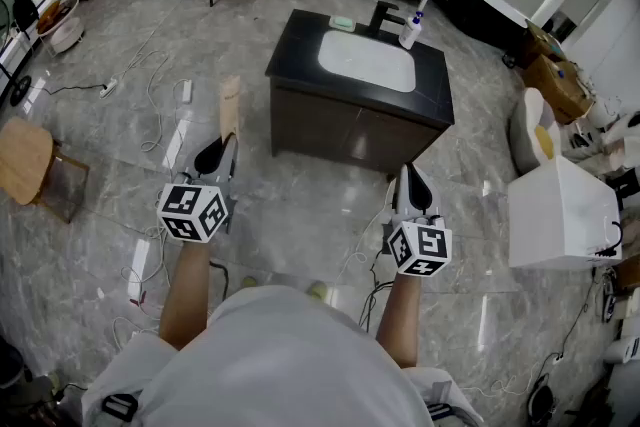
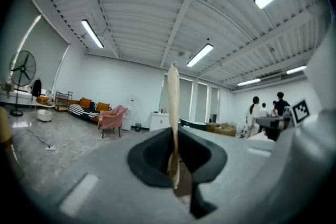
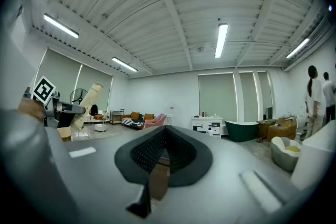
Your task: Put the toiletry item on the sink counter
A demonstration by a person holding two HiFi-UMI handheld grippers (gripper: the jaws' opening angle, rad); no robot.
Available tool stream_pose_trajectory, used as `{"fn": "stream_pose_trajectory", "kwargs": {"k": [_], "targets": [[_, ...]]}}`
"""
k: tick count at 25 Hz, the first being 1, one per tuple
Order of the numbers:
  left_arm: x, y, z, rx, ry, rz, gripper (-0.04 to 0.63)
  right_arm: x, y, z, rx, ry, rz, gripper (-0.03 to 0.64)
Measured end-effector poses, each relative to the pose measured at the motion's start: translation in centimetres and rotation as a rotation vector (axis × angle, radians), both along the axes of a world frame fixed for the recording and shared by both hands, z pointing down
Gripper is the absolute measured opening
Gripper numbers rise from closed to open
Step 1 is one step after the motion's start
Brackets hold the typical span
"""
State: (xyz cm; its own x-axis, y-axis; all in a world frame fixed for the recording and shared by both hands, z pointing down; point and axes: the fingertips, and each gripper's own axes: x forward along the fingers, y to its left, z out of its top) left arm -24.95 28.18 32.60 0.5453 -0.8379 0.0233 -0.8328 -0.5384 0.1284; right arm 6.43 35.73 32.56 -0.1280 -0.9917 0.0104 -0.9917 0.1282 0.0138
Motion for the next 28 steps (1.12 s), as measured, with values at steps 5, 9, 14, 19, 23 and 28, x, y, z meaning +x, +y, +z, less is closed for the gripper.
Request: {"fn": "stream_pose_trajectory", "kwargs": {"k": [5, 9, 14, 19, 23, 28], "targets": [[0.3, 0.7, 0.0, -0.003, 0.001, 0.001, 0.018, 0.2, 0.5, 0.0, -0.004, -0.006, 0.0, 0.003], [0.4, 0.8, -0.1, 0.001, 0.002, 0.001, 0.018, 0.3, 0.6, 0.2, -0.005, -0.006, -0.001, 0.003], [0.9, 0.8, -0.2, -0.001, -0.003, 0.002, 0.018, 0.7, 0.5, 0.0, 0.003, -0.011, 0.001, 0.003], [2.4, 1.3, 0.2, -0.011, -0.015, 0.012, 0.018, 1.8, 0.8, 0.4, 0.0, -0.004, 0.006, 0.003], [3.8, 1.5, 0.4, -0.022, -0.023, 0.003, 0.018, 2.9, 0.7, 0.9, -0.01, -0.011, -0.01, 0.003], [6.2, 1.9, 0.5, -0.021, -0.025, -0.012, 0.018, 5.7, 0.4, 1.1, -0.006, -0.034, -0.027, 0.003]]}}
